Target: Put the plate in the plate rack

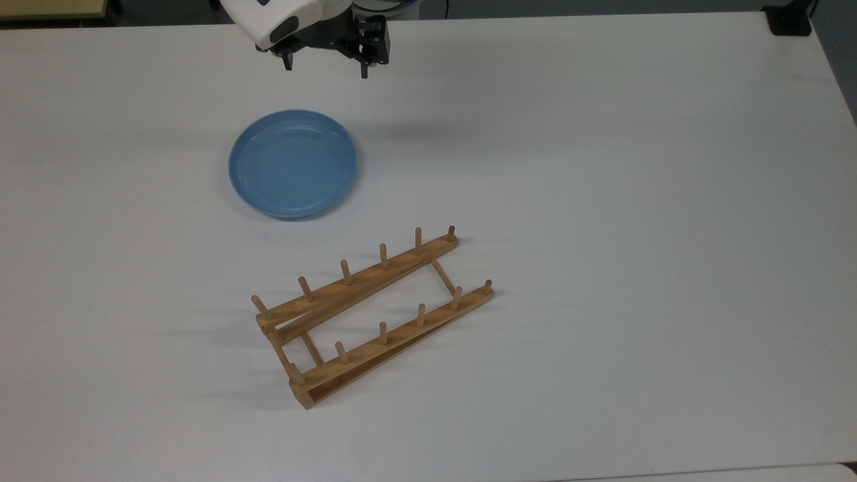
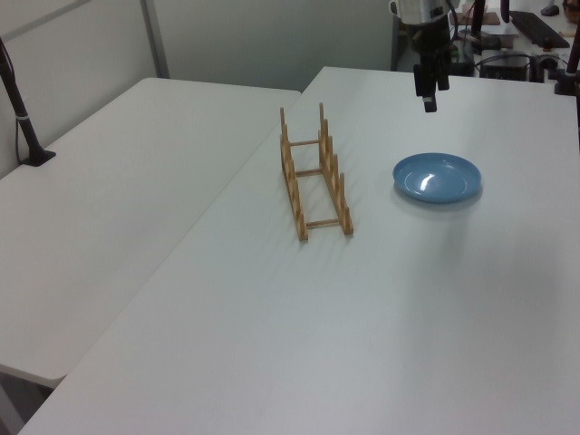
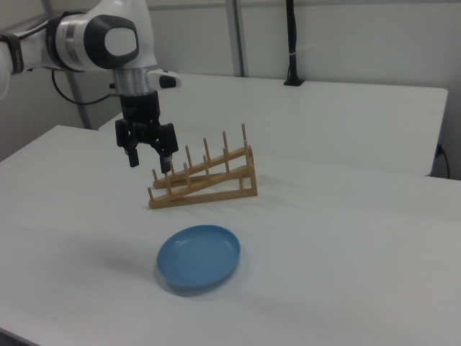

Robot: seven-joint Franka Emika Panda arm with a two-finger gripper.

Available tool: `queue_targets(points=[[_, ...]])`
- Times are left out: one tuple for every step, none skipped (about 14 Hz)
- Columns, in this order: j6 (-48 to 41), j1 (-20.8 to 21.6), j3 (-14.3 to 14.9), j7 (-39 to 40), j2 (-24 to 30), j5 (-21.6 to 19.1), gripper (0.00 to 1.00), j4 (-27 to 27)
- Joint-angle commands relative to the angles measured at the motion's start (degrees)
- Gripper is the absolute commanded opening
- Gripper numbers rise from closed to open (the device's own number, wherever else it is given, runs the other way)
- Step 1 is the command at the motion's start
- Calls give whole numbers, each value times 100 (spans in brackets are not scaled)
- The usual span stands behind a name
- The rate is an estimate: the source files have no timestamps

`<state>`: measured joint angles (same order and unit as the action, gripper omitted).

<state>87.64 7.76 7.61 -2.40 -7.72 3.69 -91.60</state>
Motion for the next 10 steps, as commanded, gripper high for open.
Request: queue_targets(points=[[8, 50, 39, -76, 113, 97, 100, -51], [8, 50, 39, -76, 113, 97, 100, -51], [8, 50, 39, -67, 113, 105, 100, -51], [-10, 50, 39, -67, 113, 97, 100, -51], [-36, 41, 48, -32, 165, 88, 100, -51], [-28, 33, 56, -6, 218, 53, 100, -51], [-36, 32, 56, 29, 201, 53, 100, -51], [24, 50, 56, 30, 131, 62, 100, -68], [42, 41, 48, 64, -9, 114, 100, -68], [182, 33, 56, 143, -89, 114, 100, -60]])
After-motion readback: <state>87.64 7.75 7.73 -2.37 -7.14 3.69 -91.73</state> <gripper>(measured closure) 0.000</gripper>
